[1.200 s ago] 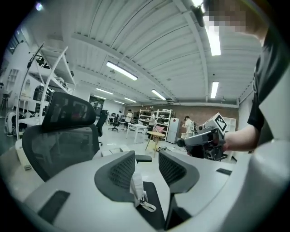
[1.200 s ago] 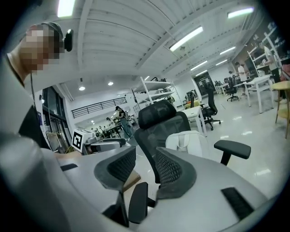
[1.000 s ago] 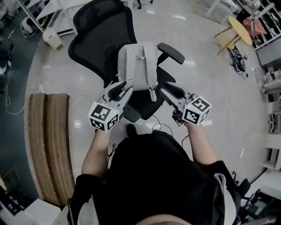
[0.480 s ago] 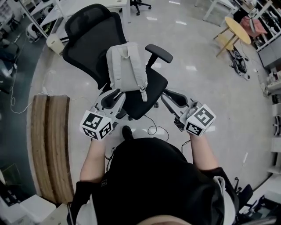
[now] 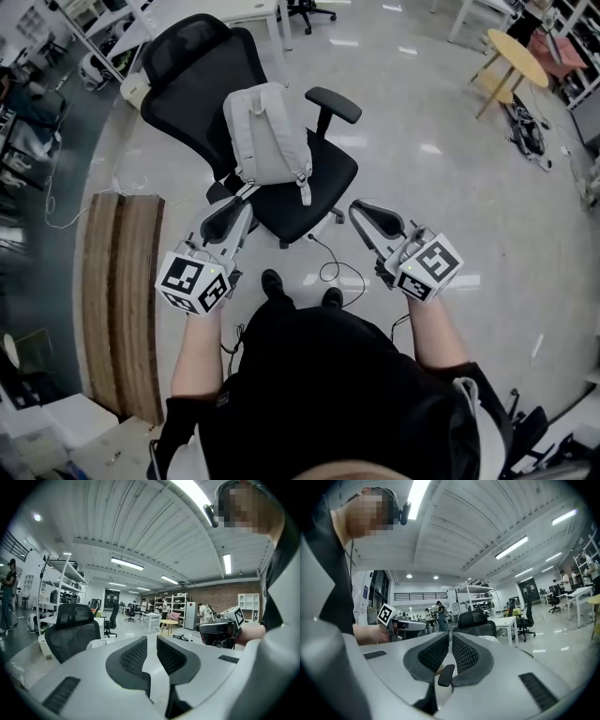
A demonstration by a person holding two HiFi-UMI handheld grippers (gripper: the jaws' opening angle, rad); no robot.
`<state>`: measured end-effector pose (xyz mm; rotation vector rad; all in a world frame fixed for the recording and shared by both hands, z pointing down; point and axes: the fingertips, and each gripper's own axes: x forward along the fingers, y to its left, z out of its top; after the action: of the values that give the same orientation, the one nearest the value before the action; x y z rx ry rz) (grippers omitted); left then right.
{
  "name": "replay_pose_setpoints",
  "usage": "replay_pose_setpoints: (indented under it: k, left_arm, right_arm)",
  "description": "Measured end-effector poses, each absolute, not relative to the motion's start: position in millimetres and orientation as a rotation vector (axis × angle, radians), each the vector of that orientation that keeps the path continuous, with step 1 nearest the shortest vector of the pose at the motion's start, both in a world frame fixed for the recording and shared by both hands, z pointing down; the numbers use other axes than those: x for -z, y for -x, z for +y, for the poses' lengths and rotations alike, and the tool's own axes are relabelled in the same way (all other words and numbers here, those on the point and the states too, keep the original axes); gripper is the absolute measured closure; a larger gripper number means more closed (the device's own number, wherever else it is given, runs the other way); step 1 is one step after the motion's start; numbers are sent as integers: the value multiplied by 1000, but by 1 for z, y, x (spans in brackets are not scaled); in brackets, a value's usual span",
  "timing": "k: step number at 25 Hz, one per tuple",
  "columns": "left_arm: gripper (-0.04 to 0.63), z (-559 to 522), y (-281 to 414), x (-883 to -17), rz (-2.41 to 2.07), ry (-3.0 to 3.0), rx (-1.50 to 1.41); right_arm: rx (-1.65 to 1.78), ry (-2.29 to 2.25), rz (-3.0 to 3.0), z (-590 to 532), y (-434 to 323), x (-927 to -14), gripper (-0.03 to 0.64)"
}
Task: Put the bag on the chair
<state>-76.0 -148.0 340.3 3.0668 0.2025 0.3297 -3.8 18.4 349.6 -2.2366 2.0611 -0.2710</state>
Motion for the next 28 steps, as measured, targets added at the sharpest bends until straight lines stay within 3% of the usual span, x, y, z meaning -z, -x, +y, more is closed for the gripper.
replay_pose_setpoints:
  k: [9, 18, 28]
  left_arm:
    - [532, -132, 113, -332, 190, -3083, -332]
    - [541, -198, 164, -340, 112, -3121, -347]
    - [551, -238, 177, -340, 50, -3105, -310]
  right_arm:
    - [282, 2340, 1876, 38, 5, -337, 584]
    - [229, 2298, 1973, -42, 56, -320, 588]
    - [243, 2291, 2020, -76, 86, -323, 588]
